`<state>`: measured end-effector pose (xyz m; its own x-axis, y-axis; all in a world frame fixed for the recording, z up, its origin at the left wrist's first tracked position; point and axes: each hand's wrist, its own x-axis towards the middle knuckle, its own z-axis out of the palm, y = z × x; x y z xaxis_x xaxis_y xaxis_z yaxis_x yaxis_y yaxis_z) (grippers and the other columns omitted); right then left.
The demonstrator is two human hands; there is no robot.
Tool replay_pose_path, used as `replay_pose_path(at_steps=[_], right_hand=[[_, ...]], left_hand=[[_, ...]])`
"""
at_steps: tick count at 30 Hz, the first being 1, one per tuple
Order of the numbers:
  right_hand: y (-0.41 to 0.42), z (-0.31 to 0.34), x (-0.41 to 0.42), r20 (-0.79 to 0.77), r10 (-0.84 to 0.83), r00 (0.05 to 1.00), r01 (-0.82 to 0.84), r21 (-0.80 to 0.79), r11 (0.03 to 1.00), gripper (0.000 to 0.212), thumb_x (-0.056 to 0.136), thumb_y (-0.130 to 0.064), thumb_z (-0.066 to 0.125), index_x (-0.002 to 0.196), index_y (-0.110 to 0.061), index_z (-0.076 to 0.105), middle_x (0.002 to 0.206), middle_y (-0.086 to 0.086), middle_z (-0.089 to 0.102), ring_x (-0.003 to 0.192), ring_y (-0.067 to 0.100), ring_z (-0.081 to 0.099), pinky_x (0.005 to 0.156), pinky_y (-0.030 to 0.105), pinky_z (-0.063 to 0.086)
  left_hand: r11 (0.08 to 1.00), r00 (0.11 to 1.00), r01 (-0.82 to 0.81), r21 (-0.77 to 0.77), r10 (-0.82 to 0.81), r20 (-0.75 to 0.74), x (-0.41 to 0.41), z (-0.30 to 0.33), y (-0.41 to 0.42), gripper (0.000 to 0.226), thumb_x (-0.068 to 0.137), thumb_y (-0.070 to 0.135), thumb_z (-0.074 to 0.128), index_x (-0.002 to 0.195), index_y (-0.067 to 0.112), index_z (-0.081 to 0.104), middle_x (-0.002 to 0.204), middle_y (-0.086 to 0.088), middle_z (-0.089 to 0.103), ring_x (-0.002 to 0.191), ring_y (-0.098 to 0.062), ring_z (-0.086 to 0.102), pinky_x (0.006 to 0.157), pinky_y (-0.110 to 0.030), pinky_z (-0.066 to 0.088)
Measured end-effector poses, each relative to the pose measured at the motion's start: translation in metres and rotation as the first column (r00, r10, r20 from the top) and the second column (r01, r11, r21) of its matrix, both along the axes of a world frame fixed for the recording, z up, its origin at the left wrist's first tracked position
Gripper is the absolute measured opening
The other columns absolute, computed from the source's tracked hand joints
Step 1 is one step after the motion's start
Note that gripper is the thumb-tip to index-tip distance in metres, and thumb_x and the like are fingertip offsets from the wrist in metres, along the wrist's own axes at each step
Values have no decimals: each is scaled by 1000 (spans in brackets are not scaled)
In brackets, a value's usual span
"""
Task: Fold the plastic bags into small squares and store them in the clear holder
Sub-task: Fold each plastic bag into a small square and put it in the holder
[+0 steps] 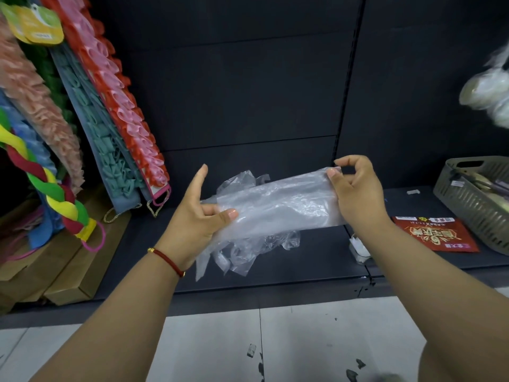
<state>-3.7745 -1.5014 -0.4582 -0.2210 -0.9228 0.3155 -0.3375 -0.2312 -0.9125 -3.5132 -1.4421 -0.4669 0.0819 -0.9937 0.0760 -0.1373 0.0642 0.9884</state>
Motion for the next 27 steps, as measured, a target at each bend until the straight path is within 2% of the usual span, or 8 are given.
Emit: replay_pose_path(at_steps=[3,8,11,13,16,19,23,27], right_hand=[[1,0,1,-15,7,1000,-7,-27,1000,15,97,-27,58,109,-24,49,77,-3,63,65,7,56,49,6,40],[3,-3,1,-42,36,998,-38,-41,998,14,97,-26,56,109,-25,49,72,-5,62,63,5,55,51,6,38],[5,-4,3,-55,60,997,-62,-33,998,14,97,-28,56,108,-27,48,74,-4,63,66,6,57,52,6,39],[5,-3,4,-53,68,996,-69,-26,997,15,97,-27,56,109,-25,48,73,-2,62,64,7,56,49,5,38],[5,0,4,-14,92,996,-92,43,995,22,97,-32,55,115,-25,43,66,-2,55,56,9,51,47,8,39],[5,0,1,104,220,970,-234,141,962,31,96,-34,57,120,-32,37,63,-7,54,53,3,56,58,16,47],[4,-2,-4,191,487,852,-513,129,849,30,89,-7,67,107,-29,55,71,-11,64,72,7,60,67,18,51],[2,-3,-7,134,465,875,-482,154,862,14,85,-6,72,87,-19,73,83,-6,67,82,8,62,77,22,55]], left_hand=[[999,994,-45,-3,44,-97,3,1,0,72,91,3,63,145,39,33,87,-29,65,82,-27,66,85,-39,56],[1000,992,1,4,0,-123,3,5,2,44,97,7,55,123,42,56,66,-4,57,64,-16,55,62,-25,50],[992,992,123,20,-122,-42,1,3,8,33,81,13,77,108,29,70,82,-14,63,73,-23,58,72,-31,51],[998,997,65,7,-65,49,1,0,7,17,81,4,75,87,20,77,78,-12,65,69,-20,56,71,-27,49],[1000,999,-8,25,7,52,3,-1,5,20,87,-2,66,84,14,77,69,3,71,65,-7,62,69,-17,49],[998,998,-57,36,57,3,11,-1,2,18,84,4,72,84,20,79,90,-6,75,84,-15,64,84,-29,51],[998,999,-46,51,47,-8,14,1,4,29,69,11,83,97,18,78,101,-22,67,87,-28,61,88,-42,53],[997,998,-54,53,56,-36,15,2,4,28,71,5,82,97,15,77,101,-25,68,86,-30,62,87,-42,54]])
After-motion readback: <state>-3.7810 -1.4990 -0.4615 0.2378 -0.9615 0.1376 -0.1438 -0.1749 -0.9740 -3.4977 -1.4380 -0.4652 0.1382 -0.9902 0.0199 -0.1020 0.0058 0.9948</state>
